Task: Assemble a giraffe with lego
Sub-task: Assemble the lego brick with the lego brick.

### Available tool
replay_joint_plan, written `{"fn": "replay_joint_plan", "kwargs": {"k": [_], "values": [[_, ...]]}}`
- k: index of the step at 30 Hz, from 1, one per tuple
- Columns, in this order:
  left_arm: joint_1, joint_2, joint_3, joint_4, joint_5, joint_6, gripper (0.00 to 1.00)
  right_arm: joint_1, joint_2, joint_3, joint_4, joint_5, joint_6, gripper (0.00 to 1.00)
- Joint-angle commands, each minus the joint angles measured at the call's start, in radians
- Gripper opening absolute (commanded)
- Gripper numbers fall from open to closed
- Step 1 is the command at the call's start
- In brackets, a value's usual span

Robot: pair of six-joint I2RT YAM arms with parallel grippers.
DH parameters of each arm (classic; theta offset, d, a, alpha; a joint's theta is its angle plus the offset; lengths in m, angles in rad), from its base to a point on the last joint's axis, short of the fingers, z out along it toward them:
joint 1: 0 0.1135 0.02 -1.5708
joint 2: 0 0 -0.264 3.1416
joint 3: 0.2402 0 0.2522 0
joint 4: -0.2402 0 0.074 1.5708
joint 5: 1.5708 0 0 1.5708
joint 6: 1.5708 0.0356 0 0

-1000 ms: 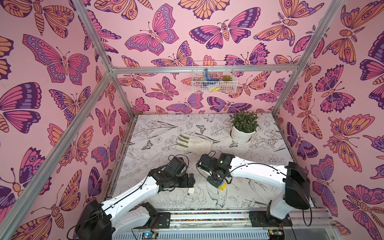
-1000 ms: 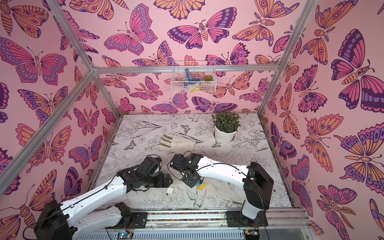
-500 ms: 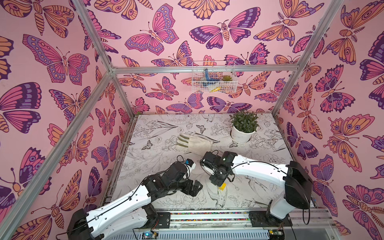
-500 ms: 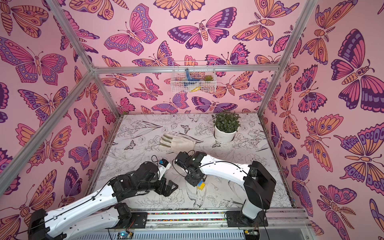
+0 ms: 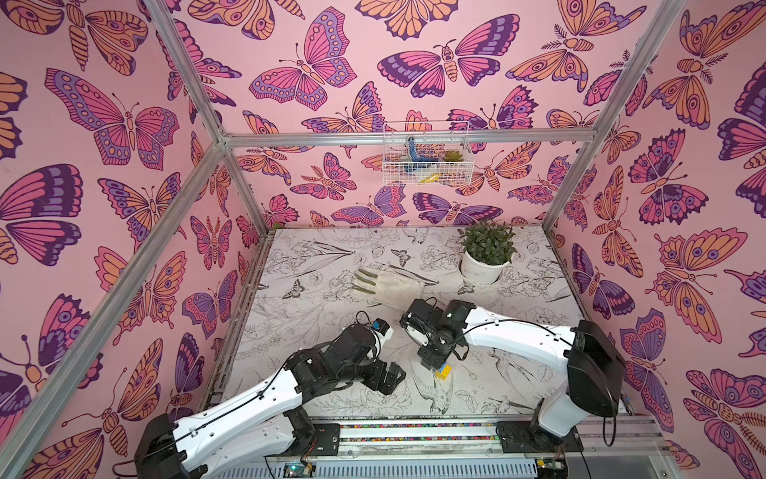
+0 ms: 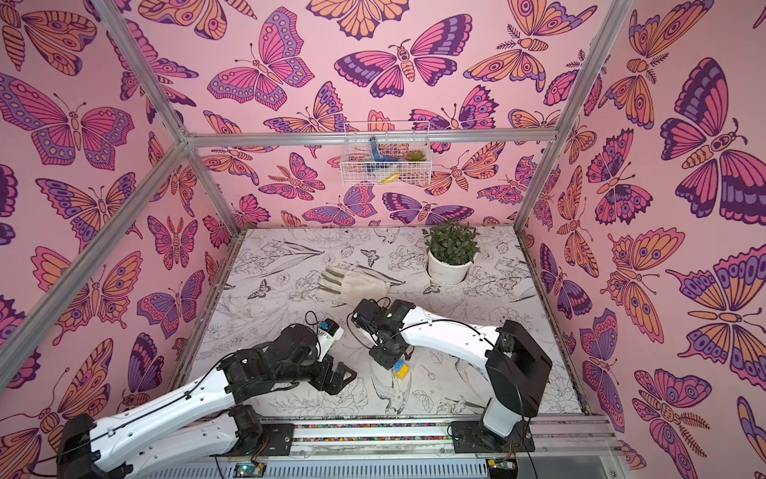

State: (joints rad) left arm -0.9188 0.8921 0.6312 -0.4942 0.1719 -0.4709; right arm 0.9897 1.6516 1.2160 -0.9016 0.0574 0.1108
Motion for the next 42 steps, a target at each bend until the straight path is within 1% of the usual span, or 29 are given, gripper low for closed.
{"fn": "replay_joint_plan", "kwargs": {"k": [1, 6, 11, 22, 31, 42], "values": [[-0.009, -0.004, -0.001, 0.008, -0.003, 0.021, 1.00, -0.008, 0.003, 0.003, 0.005, -0.019, 0.003, 0.18], [-0.019, -0.011, 0.008, 0.009, 0.003, 0.040, 1.00, -0.016, 0.011, 0.004, 0.018, -0.038, 0.006, 0.17], [-0.035, -0.019, 0.031, 0.002, -0.013, 0.066, 1.00, -0.016, 0.027, -0.002, 0.017, -0.041, 0.009, 0.17], [-0.035, 0.001, 0.038, 0.000, -0.012, 0.071, 1.00, -0.017, 0.039, -0.041, 0.039, -0.045, 0.028, 0.17], [-0.035, 0.006, 0.046, -0.004, -0.011, 0.067, 1.00, -0.023, 0.064, -0.082, 0.068, -0.078, 0.026, 0.17], [-0.035, 0.006, 0.042, -0.004, -0.040, 0.061, 1.00, -0.025, 0.142, -0.033, -0.034, -0.082, 0.017, 0.16]]}}
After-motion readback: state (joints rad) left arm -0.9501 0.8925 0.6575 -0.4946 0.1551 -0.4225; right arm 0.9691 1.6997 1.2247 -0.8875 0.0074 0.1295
